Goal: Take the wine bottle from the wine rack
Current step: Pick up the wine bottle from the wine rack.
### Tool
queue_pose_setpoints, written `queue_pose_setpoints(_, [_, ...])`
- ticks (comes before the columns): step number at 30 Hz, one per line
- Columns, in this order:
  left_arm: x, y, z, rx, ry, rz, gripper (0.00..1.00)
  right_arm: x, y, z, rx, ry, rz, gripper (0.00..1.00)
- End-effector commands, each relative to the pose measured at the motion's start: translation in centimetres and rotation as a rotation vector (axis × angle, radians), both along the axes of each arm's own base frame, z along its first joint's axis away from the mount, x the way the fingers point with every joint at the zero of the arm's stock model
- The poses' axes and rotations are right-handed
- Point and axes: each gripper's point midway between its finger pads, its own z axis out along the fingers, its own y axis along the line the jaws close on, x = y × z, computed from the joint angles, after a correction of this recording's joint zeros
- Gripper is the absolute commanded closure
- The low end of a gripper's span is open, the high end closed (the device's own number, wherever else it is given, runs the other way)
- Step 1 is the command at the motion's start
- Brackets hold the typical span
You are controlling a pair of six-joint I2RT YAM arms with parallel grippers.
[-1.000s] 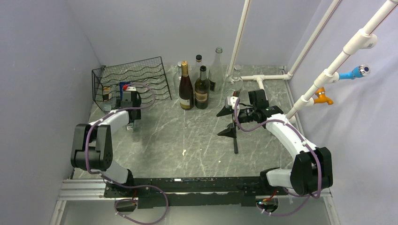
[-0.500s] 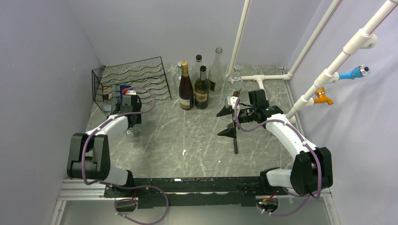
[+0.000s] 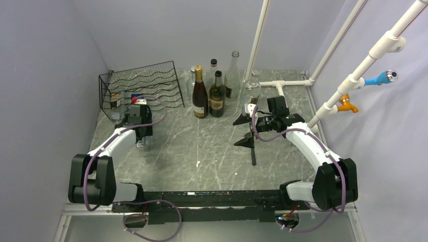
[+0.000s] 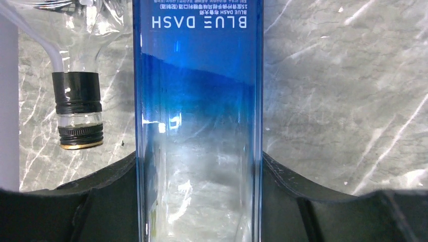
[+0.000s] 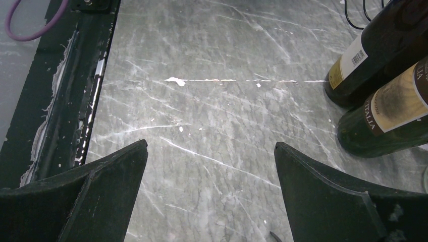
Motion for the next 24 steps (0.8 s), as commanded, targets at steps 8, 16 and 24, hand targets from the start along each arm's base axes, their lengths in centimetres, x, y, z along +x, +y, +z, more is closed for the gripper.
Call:
queue_pose_setpoints(8, [1.8,-0.9,5.7,-0.078,-0.270,0.029,1.00,0.1,0.4,2.5,0.050,-0.076,0.037,0.00])
queue_pose_setpoints(16, [0.8,-2.0,6.0,-0.130,-0.290,0.007,1.00,0.0,0.4,2.6,0.053,-0.080,0.039,0.00])
queue_pose_setpoints(24, [-0.1,-3.6,6.3,-0.178,-0.298,-0.029,1.00,0.0,0.4,2.6,0.053,-0.081,0.039,0.00])
